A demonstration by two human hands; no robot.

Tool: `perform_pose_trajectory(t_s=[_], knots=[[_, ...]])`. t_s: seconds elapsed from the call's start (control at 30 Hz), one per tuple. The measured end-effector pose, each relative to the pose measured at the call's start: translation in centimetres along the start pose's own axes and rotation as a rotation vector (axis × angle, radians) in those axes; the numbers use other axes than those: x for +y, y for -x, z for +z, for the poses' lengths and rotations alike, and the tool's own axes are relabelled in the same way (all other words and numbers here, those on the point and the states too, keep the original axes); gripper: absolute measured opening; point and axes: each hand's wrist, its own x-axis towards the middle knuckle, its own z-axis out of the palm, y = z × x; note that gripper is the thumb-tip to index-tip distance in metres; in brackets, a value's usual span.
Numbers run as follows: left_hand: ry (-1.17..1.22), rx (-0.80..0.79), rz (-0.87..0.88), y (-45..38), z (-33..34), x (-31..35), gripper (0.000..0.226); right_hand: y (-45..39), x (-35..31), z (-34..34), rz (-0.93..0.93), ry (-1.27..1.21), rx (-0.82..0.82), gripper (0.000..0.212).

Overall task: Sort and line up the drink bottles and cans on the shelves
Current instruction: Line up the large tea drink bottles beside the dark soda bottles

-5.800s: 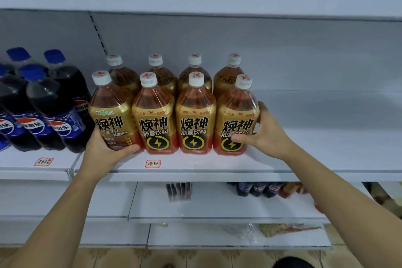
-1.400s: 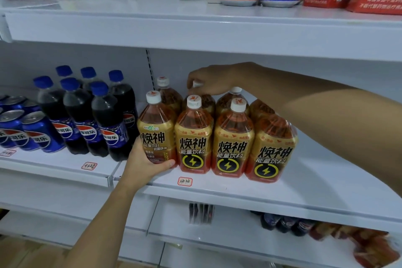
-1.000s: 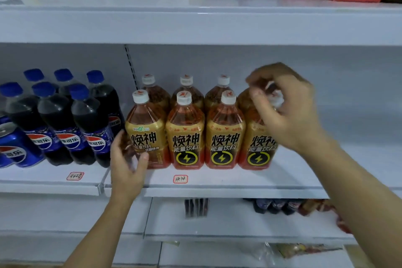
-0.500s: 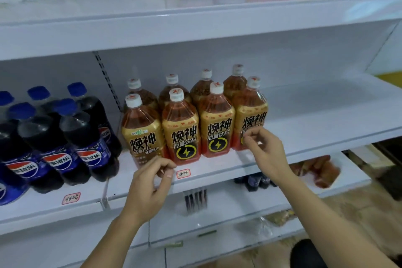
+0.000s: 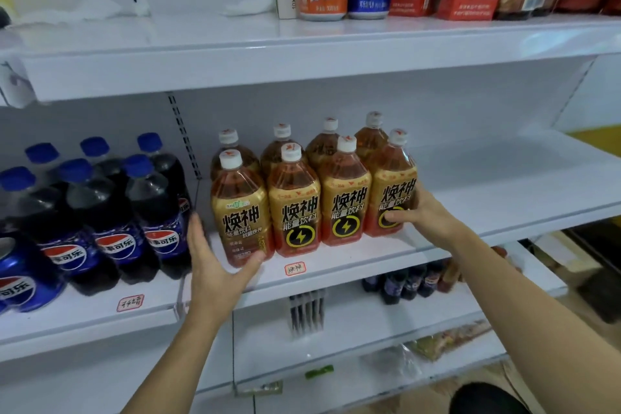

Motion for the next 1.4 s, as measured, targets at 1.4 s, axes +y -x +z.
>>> perform_pose_trajectory(t_s=[1.4], knots=[[0.06, 0.028, -0.175, -2.0, 2.4, 0.1, 0.093, -1.0, 1.5, 0.6, 0.024, -0.11, -0.038, 0.078]])
